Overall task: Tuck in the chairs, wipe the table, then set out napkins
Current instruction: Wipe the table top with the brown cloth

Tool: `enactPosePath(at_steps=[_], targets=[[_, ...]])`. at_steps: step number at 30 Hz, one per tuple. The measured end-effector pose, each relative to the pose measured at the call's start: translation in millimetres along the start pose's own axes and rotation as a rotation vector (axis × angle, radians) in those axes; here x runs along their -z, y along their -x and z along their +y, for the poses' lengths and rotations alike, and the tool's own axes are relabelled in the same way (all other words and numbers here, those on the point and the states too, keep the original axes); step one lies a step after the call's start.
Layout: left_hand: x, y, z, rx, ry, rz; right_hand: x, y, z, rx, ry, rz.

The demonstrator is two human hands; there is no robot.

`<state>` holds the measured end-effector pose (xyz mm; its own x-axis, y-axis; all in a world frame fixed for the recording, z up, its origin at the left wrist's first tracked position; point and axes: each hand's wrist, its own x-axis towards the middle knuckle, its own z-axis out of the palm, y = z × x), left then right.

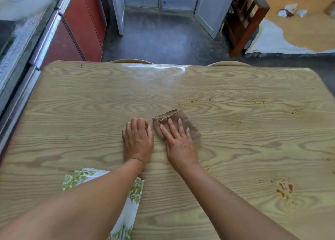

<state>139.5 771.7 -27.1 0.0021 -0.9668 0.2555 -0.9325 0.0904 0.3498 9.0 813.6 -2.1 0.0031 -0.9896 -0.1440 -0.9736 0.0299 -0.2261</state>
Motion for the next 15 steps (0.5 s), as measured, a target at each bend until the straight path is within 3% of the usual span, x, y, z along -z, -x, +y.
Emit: enactPosePath(at_steps=[5,9,15], targets=[[-7.3,2.2,1.1,-0.032,-0.109,0.064,15.8,-78.6,5.1,-0.072,0.026,-0.077],[-6.2,-0.5,2.1,-0.023,-0.127,0.019,27.2,-134.8,10.3,-0.148,0.061,-0.120],[-3.7,-1.1,2.4,-0.012,-0.122,-0.037,41.1,-150.4,16.4,-0.175,0.004,-0.180]])
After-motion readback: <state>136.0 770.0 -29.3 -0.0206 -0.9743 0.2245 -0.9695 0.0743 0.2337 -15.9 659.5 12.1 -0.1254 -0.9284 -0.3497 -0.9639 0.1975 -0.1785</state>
